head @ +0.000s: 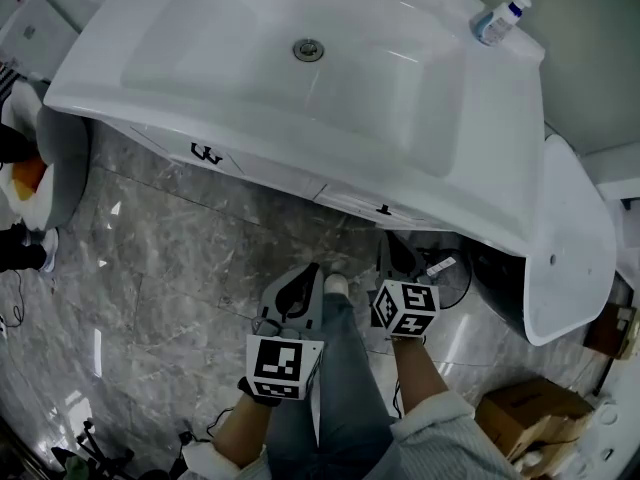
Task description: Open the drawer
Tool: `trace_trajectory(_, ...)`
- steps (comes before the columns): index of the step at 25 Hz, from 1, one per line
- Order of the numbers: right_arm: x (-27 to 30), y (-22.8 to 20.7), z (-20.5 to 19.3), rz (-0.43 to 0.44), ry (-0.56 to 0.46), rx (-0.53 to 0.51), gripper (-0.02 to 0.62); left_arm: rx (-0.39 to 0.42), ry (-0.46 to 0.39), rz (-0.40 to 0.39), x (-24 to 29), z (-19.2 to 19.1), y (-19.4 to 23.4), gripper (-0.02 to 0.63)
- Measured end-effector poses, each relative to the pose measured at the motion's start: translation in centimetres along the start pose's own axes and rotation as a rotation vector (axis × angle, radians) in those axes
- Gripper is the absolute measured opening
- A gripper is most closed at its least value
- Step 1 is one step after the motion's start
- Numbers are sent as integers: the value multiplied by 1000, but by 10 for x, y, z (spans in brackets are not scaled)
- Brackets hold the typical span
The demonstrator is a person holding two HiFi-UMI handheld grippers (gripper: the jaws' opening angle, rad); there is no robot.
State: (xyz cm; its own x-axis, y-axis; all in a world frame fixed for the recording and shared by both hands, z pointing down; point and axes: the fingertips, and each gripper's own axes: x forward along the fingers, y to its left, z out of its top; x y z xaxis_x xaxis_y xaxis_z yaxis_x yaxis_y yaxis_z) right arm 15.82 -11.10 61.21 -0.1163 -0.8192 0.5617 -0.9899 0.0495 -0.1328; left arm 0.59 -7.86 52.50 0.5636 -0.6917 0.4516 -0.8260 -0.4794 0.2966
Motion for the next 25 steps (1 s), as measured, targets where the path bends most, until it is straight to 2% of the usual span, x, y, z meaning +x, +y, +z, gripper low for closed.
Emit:
trace_trajectory(7,26,-15,-22,-64,39,93,16,-19,21,17,-3,-18,15,17)
trace_trajectory(16,55,-30,-37,-101,90,122,122,-14,23,2,4,-25,10,17)
trace_trajectory(25,75,-44,-46,-160,107,216,164,-10,47,5,2,-38,9,17)
